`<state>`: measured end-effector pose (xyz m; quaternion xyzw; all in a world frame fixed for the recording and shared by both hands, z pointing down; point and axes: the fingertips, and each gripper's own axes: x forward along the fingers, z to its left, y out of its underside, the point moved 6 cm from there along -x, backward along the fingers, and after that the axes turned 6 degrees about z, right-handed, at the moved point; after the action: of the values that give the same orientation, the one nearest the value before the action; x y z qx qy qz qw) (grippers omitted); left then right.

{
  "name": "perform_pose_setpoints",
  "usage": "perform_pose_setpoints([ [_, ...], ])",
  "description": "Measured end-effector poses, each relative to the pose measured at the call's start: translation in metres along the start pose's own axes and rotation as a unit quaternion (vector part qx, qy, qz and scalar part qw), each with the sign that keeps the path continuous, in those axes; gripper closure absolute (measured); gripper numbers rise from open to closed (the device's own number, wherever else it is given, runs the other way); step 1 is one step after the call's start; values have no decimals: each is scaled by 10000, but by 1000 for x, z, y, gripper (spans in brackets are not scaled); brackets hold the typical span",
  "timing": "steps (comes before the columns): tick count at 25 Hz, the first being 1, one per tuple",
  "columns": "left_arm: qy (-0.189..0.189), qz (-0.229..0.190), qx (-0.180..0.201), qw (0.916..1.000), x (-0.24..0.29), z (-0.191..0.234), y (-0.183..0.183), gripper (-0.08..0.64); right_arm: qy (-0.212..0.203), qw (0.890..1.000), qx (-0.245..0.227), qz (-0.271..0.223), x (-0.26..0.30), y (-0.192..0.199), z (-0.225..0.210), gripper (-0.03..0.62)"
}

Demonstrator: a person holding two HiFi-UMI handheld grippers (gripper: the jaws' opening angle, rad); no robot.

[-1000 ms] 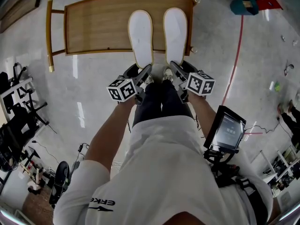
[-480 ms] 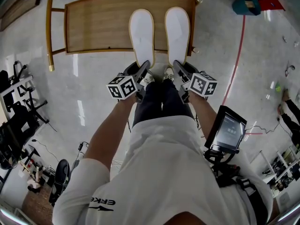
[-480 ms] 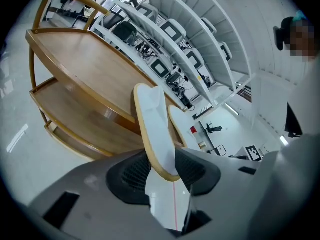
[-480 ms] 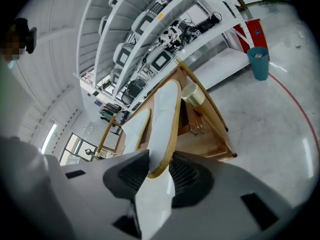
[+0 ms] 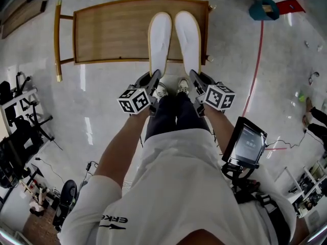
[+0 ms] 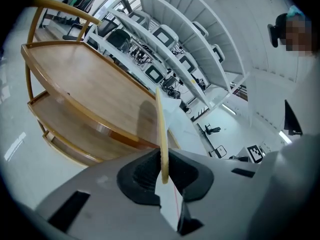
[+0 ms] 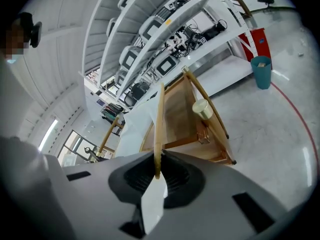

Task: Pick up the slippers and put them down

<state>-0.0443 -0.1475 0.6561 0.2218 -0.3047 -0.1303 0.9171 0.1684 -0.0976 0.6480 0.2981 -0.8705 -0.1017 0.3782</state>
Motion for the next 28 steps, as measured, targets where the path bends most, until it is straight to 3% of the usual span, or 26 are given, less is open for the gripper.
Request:
perform_pose_setpoints([
  [6,111,-284,-7,9995,-3,0,-9,528,-63,9997,-214,-141,-2,-5,3,560],
  [15,391,-977,3,9945,-26,-18,-31,528,-581,9941,-564,-720,-16,-26,35,560],
  [28,917,-1863,348,9776,-100,-85,-88,528,-1054,9753,-1054,-1631,-85,-76,135,560],
])
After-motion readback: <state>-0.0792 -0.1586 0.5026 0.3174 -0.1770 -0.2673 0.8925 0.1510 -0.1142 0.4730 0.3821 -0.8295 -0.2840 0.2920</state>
